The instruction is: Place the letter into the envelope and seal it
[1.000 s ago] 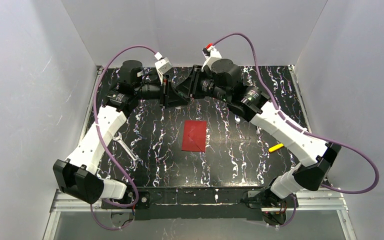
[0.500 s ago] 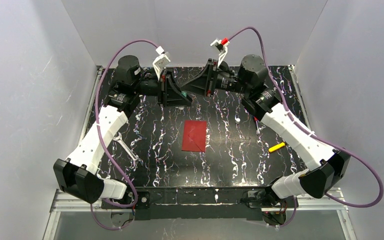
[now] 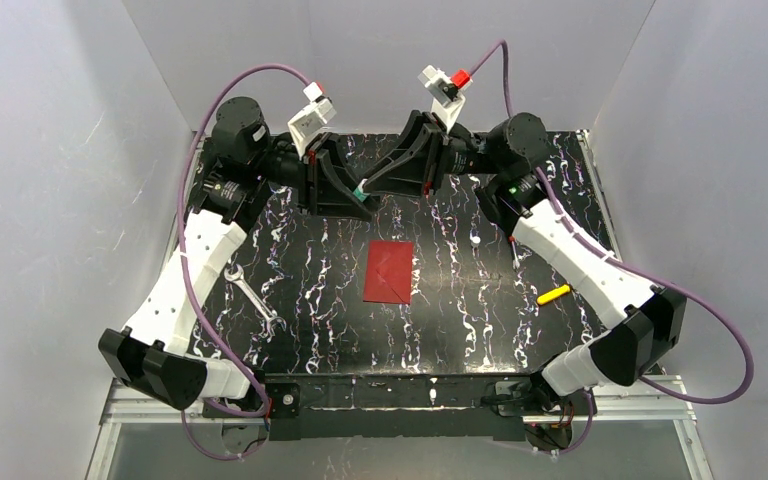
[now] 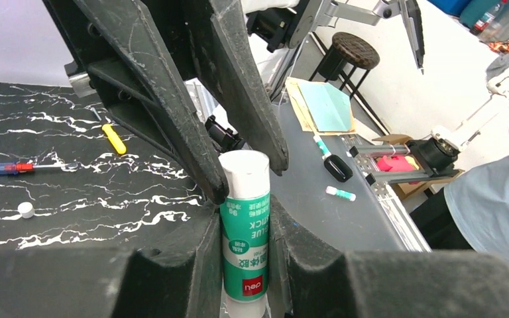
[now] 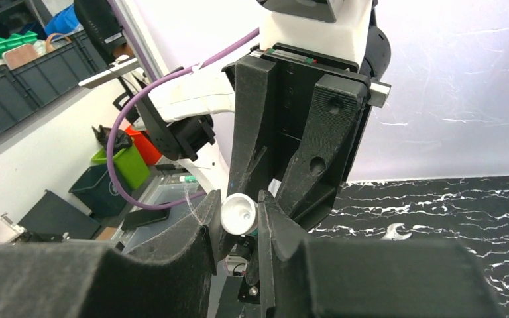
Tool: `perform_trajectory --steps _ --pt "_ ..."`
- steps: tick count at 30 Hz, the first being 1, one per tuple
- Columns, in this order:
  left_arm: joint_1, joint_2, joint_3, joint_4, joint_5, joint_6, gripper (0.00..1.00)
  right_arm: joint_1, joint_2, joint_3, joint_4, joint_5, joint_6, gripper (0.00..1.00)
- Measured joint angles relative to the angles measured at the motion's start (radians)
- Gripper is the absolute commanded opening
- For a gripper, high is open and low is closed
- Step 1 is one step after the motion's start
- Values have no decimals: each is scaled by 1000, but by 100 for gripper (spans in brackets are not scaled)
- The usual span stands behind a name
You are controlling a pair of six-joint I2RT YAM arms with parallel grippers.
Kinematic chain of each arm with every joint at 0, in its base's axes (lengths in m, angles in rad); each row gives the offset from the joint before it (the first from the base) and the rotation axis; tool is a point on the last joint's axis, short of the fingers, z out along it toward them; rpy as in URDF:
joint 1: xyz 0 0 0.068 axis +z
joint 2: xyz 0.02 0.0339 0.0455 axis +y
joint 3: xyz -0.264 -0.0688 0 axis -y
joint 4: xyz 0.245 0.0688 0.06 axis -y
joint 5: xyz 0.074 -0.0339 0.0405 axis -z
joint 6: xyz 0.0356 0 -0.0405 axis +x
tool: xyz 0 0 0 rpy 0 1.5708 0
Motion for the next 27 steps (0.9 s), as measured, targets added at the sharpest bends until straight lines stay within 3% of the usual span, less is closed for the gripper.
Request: perform_trajectory --steps 3,6,8,12,16,23,27 --pt "1 2 16 0 13 0 0 4 16 28 13 -14 18 6" --pt "8 2 21 1 1 1 0 6 28 68 -53 -4 -9 51" --pt "17 2 21 1 -36 6 0 6 27 109 -190 54 -68 69" --pt "29 -13 -13 16 -179 28 0 3 7 143 -444 343 -145 67" --pt "29 -23 -77 19 -347 37 0 2 0 143 -581 552 -127 59" --pt "30 -20 -104 14 -520 -3 0 3 0 125 -640 668 -86 38" --pt "30 -16 -109 8 -539 -39 4 3 0 120 -639 664 -62 37"
